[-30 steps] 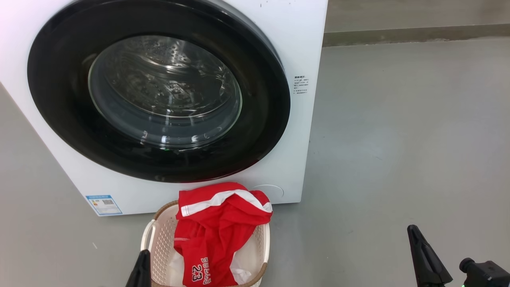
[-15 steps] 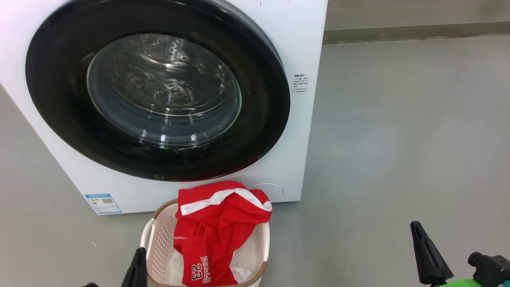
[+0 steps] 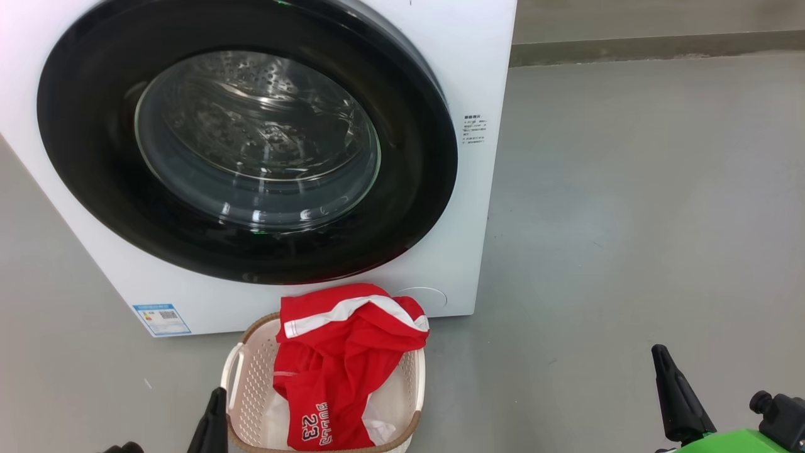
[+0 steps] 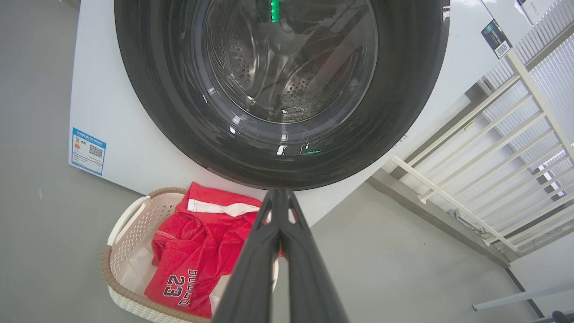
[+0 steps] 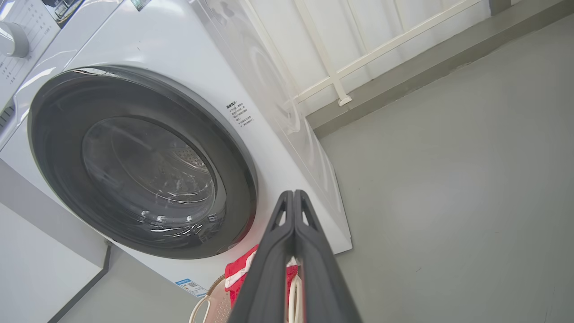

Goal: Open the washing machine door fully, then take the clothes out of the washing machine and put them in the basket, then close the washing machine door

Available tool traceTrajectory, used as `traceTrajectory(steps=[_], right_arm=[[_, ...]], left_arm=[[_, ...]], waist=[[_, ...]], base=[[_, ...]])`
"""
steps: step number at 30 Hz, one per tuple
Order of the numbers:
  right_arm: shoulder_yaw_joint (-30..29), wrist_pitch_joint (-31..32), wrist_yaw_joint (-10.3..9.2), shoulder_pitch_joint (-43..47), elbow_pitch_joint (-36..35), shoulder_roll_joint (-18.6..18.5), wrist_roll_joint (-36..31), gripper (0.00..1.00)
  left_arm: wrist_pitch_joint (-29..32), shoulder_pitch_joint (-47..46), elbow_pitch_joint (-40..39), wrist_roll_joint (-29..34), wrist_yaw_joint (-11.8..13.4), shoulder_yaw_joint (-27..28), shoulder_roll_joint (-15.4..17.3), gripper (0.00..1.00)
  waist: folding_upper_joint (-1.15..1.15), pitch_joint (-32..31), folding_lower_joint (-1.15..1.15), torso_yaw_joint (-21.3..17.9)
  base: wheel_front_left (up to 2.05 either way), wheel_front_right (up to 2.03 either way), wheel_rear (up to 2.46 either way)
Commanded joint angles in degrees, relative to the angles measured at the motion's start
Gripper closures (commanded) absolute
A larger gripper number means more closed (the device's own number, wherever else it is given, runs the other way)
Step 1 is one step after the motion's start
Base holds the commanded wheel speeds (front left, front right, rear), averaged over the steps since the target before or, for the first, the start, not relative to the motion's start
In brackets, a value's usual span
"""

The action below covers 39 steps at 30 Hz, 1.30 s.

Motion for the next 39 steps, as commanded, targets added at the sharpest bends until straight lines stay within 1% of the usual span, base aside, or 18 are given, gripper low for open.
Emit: traceTrajectory(steps=[1,39], right_arm=[[0.2,0.4,-0.08,-3.1,-1.1,-1.1,2.1,1.0],[-0.6,6.6,-0.14,-8.0,2.0,-1.7,26.8,1.0]], left_arm=[[0.4,-2.7,-0.9,-1.8,-0.6,1.4,0.4,1.0],[6.5,-6.4,1.9,-25.5,-3.1,4.5,0.5,1.0]], waist=[[0.0,0.0,-0.01,0.0],[0.0,1.0,-0.01,-0.2]], base=[[0.0,0.0,0.0],[0.0,0.0,0.0]])
